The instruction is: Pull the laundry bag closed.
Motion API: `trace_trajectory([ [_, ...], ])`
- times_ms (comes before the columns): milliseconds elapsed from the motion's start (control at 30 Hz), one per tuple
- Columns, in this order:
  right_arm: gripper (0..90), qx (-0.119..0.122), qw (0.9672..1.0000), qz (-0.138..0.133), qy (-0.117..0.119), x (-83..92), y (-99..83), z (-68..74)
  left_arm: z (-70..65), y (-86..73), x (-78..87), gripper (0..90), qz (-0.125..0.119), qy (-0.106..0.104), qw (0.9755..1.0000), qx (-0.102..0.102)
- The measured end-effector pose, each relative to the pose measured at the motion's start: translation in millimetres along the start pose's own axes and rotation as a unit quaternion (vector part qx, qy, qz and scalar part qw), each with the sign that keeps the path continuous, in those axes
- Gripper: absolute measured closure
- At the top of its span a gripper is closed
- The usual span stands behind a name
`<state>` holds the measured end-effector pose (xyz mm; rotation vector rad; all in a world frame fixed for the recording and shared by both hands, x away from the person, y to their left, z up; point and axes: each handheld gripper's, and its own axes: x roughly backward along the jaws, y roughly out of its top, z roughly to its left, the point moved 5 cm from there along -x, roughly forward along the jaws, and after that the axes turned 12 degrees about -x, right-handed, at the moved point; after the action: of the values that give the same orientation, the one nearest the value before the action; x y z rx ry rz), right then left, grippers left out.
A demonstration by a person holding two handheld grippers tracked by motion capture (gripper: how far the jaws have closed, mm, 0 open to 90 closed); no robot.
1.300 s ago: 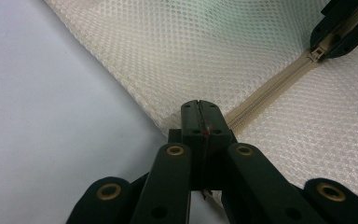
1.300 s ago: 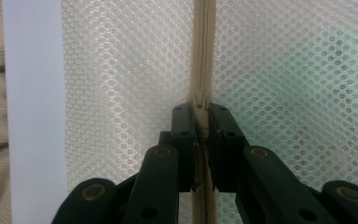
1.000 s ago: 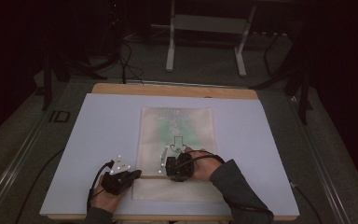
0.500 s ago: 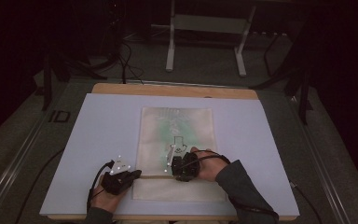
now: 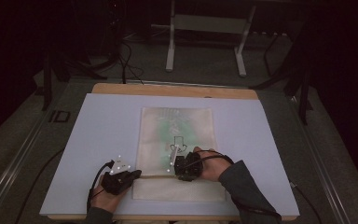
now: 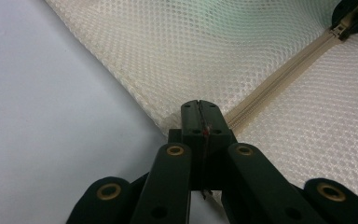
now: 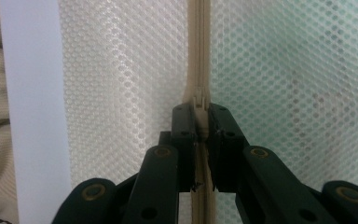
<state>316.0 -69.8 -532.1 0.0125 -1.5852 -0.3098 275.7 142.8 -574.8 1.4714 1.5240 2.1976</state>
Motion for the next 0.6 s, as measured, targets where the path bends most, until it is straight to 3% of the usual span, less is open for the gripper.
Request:
trace_trajectory([
  [600,82.2,-0.007,1.0,-0.002,0.007,1.7,-12.5,-4.8,0.3,-0.1,0.1,89.5,0.0,-0.002,1.0,0.001],
])
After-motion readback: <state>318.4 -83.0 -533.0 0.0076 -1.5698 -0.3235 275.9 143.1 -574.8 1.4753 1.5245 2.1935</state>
